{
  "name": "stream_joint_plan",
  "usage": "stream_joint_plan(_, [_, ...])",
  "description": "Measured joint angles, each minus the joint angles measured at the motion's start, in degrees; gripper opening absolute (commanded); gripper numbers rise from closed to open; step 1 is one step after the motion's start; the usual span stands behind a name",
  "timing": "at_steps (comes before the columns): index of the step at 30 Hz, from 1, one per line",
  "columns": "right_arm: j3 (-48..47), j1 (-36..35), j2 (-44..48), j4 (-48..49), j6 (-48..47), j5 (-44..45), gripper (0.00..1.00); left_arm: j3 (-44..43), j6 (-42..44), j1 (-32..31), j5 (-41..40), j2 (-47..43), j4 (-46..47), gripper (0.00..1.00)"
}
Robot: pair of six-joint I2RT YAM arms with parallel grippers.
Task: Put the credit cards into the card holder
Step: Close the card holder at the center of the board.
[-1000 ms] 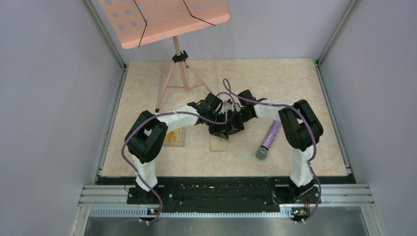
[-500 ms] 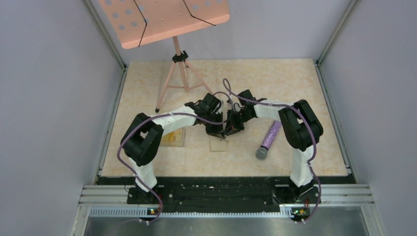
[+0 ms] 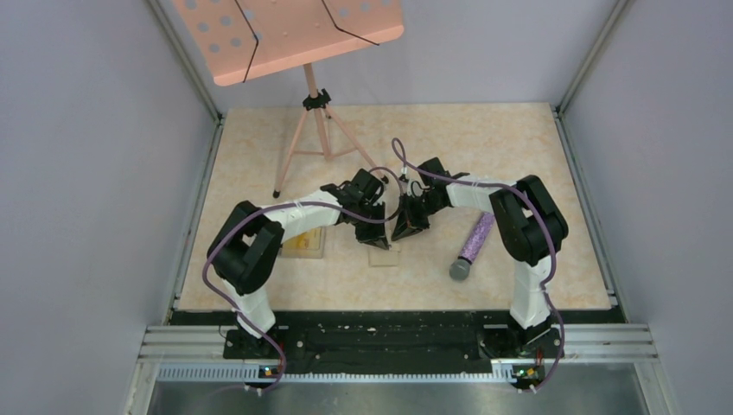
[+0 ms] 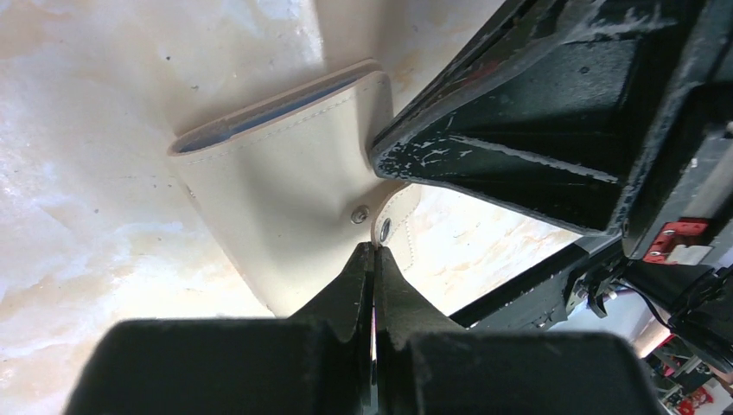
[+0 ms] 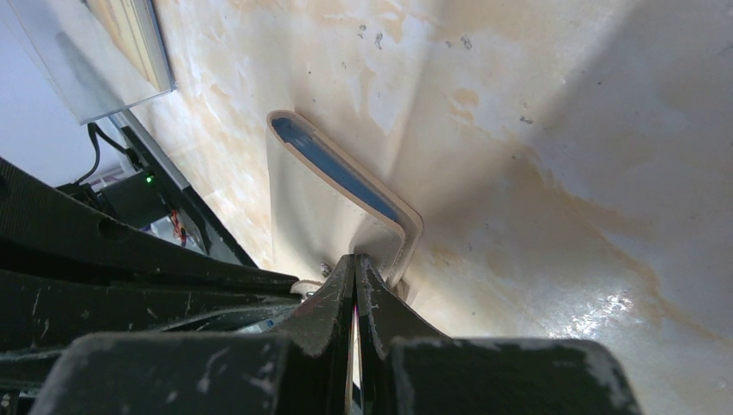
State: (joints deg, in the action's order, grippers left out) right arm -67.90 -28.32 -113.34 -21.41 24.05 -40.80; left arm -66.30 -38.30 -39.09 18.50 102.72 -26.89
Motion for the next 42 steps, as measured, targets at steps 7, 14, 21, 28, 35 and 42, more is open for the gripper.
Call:
stream_joint_plan(7, [0.0, 0.0, 0.0, 0.0, 0.0, 0.0, 0.0, 0.87, -0.76, 0.72, 0.0, -0.24, 0.61, 0.0])
stream_joint_plan(14, [0.0, 0.0, 0.0, 0.02, 0.02, 0.0, 0.0, 0.92, -0.79, 1.22, 0.02, -0.24, 1.14, 0.0])
stream_joint_plan(21, [0.0, 0.0, 0.0, 0.02, 0.0, 0.0, 0.0, 0.92, -0.79, 1.55, 0.07, -0.24, 1.22, 0.0])
stream_joint_plan(28, [0.0, 0.0, 0.0, 0.02, 0.0, 0.0, 0.0, 0.92, -0.79, 1.88, 0.07, -0.22, 1.2, 0.0])
stream_joint_plan(35, [0.0, 0.0, 0.0, 0.0, 0.02, 0.02, 0.0, 0.92, -0.79, 1.99, 0.66, -0.02, 1.2, 0.0])
stream_joint_plan(42, [0.0, 0.0, 0.0, 0.0, 0.0, 0.09, 0.0, 0.94, -0.79, 2.08, 2.05, 0.26, 1.22, 0.0])
